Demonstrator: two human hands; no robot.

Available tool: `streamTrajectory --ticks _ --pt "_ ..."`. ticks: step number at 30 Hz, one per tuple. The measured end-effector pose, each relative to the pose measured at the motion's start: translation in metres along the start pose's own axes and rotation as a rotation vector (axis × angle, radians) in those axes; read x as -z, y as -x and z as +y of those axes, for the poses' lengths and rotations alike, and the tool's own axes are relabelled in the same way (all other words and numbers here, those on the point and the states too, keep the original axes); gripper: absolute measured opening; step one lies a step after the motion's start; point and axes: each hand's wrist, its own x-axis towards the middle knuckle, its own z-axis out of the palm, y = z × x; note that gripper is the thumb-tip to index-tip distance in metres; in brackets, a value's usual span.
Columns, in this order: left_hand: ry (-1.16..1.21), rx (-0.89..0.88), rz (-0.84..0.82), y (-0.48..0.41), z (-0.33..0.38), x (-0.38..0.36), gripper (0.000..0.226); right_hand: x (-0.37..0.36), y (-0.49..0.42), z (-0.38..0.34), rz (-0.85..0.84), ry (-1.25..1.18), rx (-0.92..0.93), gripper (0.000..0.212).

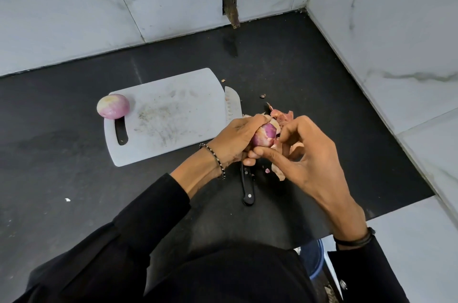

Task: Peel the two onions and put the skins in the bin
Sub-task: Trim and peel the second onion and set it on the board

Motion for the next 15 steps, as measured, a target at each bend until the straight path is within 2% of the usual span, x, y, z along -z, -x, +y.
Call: streamTrajectory --ticks 2,4,10,15 --pt "-0.003 0.003 -0.007 -0.001 -0.001 -0.001 0.037 0.005 -0.001 0.000 0.003 -0.024 -0.019 0.046" --pt "-0.012 0.004 -0.008 -0.001 -0.001 -0.002 0.038 0.008 -0.003 0.000 -0.030 -0.009 0.048 0.045" --pt "0.000 0.029 0.014 -0.002 0.000 0.000 0.042 0.016 -0.005 0.008 -0.032 0.024 0.162 0.018" --pt "0.047 0.097 0.017 -0.003 -0.004 0.000 0.045 0.015 -0.004 0.010 -0.085 0.068 0.170 0.009"
